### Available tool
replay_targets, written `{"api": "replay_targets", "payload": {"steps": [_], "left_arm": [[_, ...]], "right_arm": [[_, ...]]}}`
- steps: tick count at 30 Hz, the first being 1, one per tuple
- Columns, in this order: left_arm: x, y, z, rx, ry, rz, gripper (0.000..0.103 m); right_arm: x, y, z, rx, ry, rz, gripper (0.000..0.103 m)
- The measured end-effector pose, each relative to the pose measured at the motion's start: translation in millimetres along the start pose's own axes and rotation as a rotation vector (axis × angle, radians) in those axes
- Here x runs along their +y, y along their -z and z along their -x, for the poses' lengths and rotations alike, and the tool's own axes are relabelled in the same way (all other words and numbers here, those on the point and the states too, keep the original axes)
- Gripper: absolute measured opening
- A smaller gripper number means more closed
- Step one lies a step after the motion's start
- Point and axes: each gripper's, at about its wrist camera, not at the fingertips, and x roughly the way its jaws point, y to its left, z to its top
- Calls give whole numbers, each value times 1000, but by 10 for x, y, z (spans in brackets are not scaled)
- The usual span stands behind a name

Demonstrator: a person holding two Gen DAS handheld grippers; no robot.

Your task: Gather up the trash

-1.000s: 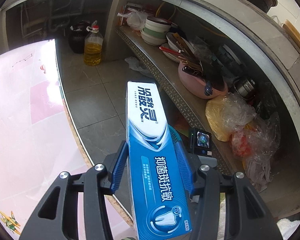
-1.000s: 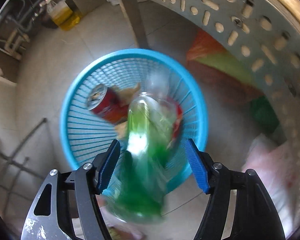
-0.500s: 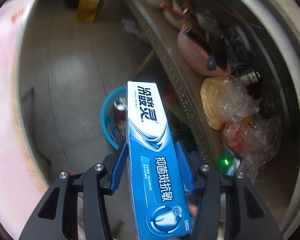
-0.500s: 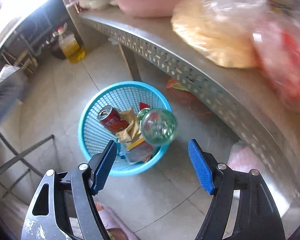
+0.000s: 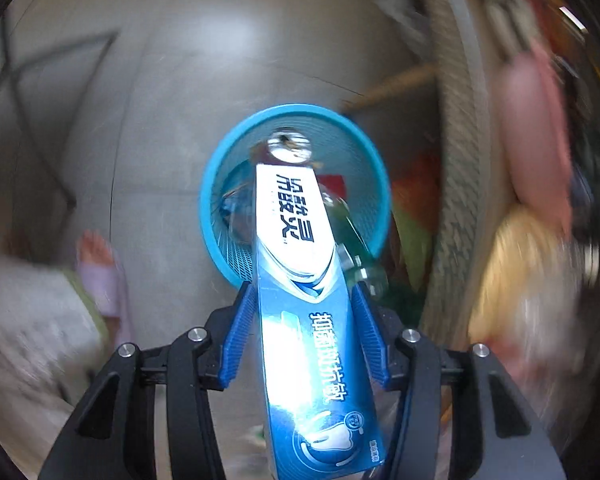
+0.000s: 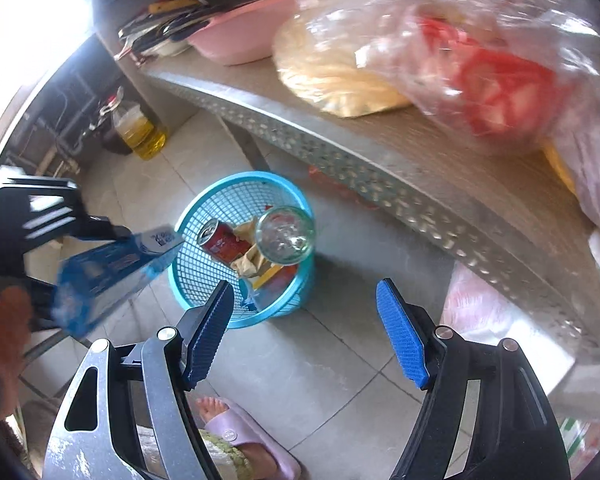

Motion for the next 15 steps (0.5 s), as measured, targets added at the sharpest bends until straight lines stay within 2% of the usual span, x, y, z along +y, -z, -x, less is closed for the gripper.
{"api": "replay_targets", "payload": {"steps": [2, 4, 6, 9, 12, 15], "left_arm": [[38, -66, -185, 7, 4, 65, 51], [55, -86, -329, 32, 19, 90, 56], [64, -62, -354, 57, 60, 97, 56], [66, -15, -176, 46, 130, 80, 57], [37, 10, 163, 2, 193, 30, 57], [-26, 82, 674, -72, 252, -71, 58]], "right_arm": [[-27, 22, 33, -3, 4, -6, 70], [-43, 44, 44, 1, 1, -10, 70], [-54, 69, 90, -4, 3, -9, 70], [-85, 119, 129, -15, 11, -3, 70], [-104, 152, 135, -6, -5, -12, 70], [-67, 172, 228, -28, -25, 1, 70]]}}
